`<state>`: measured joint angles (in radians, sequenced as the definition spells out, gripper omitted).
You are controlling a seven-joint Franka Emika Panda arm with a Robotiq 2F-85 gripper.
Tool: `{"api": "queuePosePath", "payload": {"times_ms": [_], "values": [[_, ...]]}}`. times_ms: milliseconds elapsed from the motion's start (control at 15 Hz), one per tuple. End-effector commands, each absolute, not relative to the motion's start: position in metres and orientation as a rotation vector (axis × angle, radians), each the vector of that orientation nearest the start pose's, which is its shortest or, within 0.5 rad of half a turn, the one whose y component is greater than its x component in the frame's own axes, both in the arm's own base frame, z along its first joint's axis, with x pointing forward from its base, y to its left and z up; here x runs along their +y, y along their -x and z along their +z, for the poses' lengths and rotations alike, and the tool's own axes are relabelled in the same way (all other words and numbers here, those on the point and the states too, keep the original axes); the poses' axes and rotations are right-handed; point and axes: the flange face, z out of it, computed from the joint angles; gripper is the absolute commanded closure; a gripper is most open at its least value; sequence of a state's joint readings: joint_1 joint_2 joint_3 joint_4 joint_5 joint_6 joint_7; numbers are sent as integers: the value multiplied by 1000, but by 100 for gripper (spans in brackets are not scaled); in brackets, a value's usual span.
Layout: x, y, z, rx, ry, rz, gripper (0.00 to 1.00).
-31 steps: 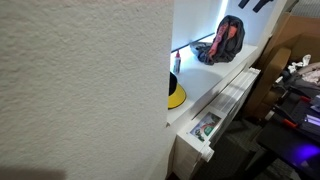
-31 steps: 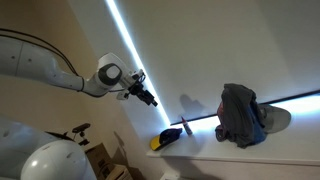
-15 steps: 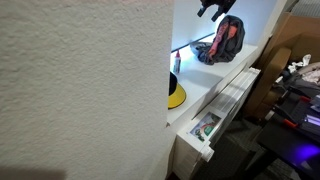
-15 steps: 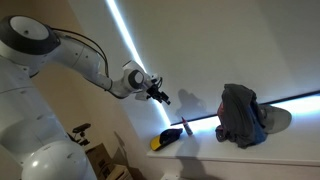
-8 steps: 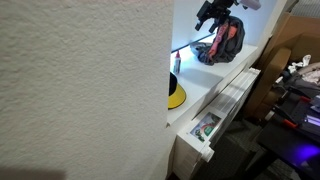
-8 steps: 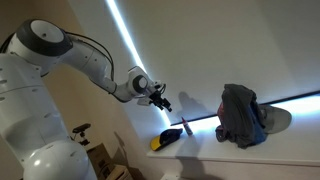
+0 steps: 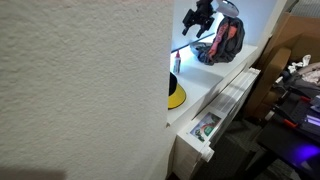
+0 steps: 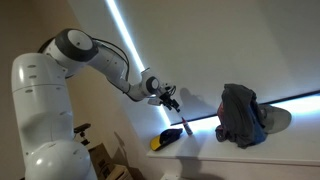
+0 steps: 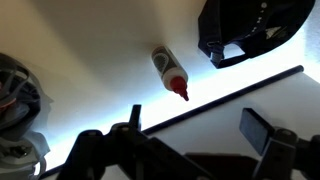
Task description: Move the white bottle to the left
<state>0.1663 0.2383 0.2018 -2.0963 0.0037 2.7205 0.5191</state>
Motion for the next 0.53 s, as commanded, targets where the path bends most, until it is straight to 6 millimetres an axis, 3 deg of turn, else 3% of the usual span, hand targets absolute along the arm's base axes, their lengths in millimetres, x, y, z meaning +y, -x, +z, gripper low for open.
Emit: {"api": "queuePosePath", "payload": {"times_ms": [0,267,333,467], "values": [[242,-615,312,223,2895,-424,0],[260,-633,288,225,2920,-394,0],[255,-621,291,211,2889,-413,0],[259,-627,284,211,2902,-410,0]]}}
